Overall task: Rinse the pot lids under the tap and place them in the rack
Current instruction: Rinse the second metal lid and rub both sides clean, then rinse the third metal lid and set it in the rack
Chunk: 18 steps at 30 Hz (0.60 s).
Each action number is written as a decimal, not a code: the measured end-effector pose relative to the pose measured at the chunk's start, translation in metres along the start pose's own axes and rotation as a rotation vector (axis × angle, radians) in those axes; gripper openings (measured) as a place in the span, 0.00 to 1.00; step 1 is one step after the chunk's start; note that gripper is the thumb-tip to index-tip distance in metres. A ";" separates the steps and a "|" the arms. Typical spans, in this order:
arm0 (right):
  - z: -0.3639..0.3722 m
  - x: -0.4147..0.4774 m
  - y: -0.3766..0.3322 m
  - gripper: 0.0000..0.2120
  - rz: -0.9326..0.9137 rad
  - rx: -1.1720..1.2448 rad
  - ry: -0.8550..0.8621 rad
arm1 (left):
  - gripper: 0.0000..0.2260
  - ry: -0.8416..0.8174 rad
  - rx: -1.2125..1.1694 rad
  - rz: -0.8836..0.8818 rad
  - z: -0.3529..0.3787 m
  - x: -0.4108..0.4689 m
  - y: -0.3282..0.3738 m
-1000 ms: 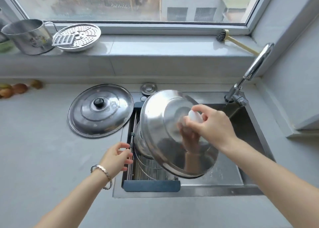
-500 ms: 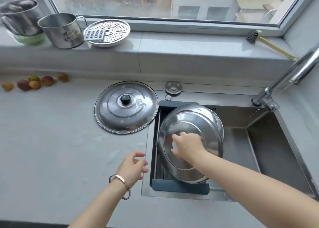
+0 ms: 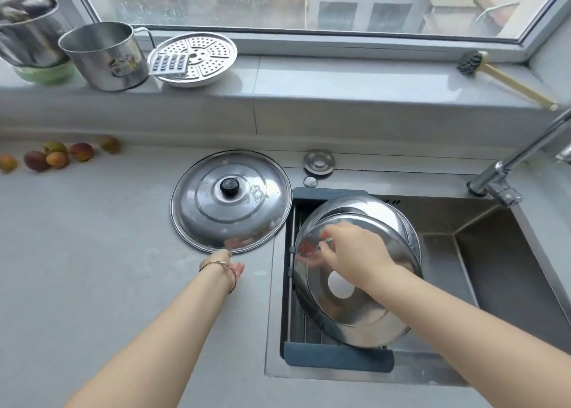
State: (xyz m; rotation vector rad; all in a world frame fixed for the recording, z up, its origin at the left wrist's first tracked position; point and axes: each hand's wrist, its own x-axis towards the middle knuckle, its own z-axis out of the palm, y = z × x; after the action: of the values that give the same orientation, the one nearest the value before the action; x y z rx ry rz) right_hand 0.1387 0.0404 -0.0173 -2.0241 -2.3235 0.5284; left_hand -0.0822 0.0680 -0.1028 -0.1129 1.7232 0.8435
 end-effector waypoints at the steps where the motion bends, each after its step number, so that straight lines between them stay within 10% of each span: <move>1: -0.002 0.002 -0.002 0.13 0.008 0.038 0.008 | 0.07 0.028 0.014 -0.005 0.004 0.008 0.006; 13: -0.010 -0.002 0.015 0.12 0.053 0.216 0.066 | 0.14 -0.018 0.042 0.086 0.029 0.017 0.016; 18: -0.016 0.003 0.026 0.10 0.043 0.268 0.042 | 0.10 0.005 -0.517 0.115 0.037 0.000 0.022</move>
State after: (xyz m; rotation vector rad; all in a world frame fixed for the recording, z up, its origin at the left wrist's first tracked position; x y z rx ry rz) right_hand 0.1663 0.0501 -0.0101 -1.9439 -2.0607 0.7462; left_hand -0.0626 0.1062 -0.0953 -0.3650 1.4908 1.3614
